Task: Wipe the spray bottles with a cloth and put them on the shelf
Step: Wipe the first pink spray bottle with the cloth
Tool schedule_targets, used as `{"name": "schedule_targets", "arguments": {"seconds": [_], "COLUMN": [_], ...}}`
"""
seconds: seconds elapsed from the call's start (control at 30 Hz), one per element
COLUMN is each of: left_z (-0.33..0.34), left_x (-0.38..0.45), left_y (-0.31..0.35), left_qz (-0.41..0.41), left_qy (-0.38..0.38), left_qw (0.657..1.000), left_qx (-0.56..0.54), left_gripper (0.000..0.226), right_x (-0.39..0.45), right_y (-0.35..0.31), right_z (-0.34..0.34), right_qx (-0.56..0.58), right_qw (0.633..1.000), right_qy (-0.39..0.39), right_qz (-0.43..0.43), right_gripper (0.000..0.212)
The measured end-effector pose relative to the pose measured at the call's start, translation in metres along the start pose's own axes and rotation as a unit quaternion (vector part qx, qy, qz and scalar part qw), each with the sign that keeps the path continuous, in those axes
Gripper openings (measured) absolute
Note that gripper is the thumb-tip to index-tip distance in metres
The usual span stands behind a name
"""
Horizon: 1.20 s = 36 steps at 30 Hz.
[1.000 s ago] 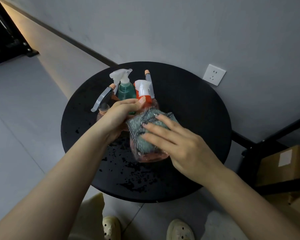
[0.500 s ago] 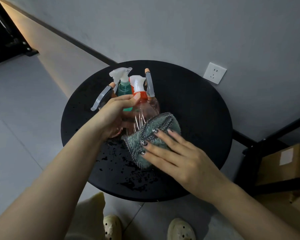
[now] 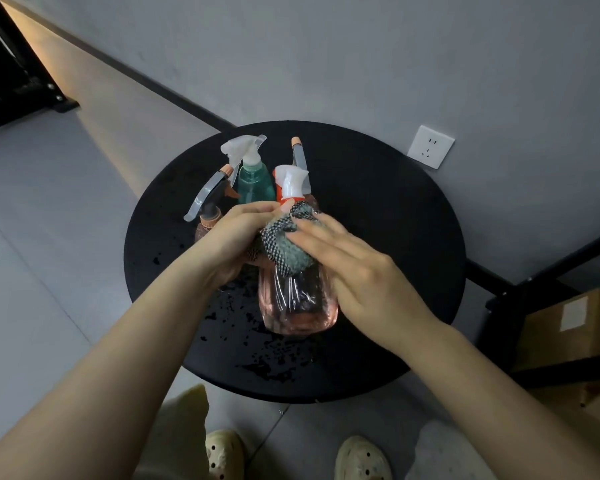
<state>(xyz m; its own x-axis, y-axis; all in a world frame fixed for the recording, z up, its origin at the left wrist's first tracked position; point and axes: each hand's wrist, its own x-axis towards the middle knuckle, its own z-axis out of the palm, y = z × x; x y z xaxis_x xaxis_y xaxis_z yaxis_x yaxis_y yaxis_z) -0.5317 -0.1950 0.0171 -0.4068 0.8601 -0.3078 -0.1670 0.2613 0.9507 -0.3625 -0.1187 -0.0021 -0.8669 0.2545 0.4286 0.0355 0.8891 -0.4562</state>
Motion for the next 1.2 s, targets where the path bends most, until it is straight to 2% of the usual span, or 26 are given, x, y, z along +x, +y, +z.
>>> {"name": "schedule_targets", "arguments": {"seconds": [0.07, 0.13, 0.23, 0.33, 0.43, 0.6, 0.77, 0.83, 0.9, 1.03, 1.13, 1.2], "left_z": [-0.002, -0.005, -0.011, -0.013, -0.011, -0.005, 0.001, 0.0, -0.002, -0.006, -0.009, -0.009], "left_x": [0.001, 0.001, 0.005, 0.007, 0.008, 0.006, 0.006, 0.007, 0.007, 0.008, 0.01, 0.012], "left_y": [-0.001, 0.001, 0.003, 0.004, 0.004, 0.004, 0.0, -0.002, -0.002, 0.001, 0.003, 0.002], "left_qz": [0.008, 0.004, 0.01, 0.014, 0.021, 0.013, 0.025, 0.023, 0.019, 0.018, 0.023, 0.023], "left_qy": [0.006, 0.026, 0.059, 0.068, 0.054, 0.015, -0.002, -0.01, -0.012, 0.015, 0.036, 0.038], "left_qw": [1.0, 0.999, 0.998, 0.997, 0.998, 1.0, 1.0, 1.0, 1.0, 1.0, 0.999, 0.999], "left_qx": [-0.001, -0.023, -0.025, -0.015, -0.009, -0.016, 0.007, 0.006, 0.003, -0.013, -0.029, -0.03], "left_gripper": [0.044, 0.032, 0.027, 0.025, 0.025, 0.025, 0.043, 0.042, 0.027, 0.018, 0.017, 0.018], "right_x": [-0.009, -0.02, -0.033, -0.033, -0.025, -0.007, 0.001, -0.001, -0.008, -0.027, -0.034, -0.034], "right_y": [0.003, 0.006, 0.008, 0.008, 0.005, 0.001, 0.001, 0.003, 0.008, 0.012, 0.012, 0.012], "right_z": [0.0, -0.001, -0.005, -0.007, -0.005, -0.002, -0.001, -0.003, -0.007, -0.012, -0.009, -0.008], "right_qx": [-0.019, -0.058, -0.127, -0.172, -0.187, -0.165, -0.102, -0.086, -0.089, -0.126, -0.142, -0.151], "right_qw": [0.999, 0.994, 0.975, 0.959, 0.959, 0.976, 0.994, 0.995, 0.991, 0.974, 0.962, 0.959], "right_qy": [-0.003, -0.014, -0.029, -0.029, -0.015, -0.003, 0.001, -0.019, -0.04, -0.055, -0.069, -0.065], "right_qz": [-0.038, -0.093, -0.182, -0.225, -0.214, -0.14, -0.035, -0.054, -0.096, -0.182, -0.221, -0.231], "right_gripper": [0.065, 0.062, 0.041, 0.032, 0.035, 0.046, 0.064, 0.067, 0.067, 0.043, 0.031, 0.03]}}
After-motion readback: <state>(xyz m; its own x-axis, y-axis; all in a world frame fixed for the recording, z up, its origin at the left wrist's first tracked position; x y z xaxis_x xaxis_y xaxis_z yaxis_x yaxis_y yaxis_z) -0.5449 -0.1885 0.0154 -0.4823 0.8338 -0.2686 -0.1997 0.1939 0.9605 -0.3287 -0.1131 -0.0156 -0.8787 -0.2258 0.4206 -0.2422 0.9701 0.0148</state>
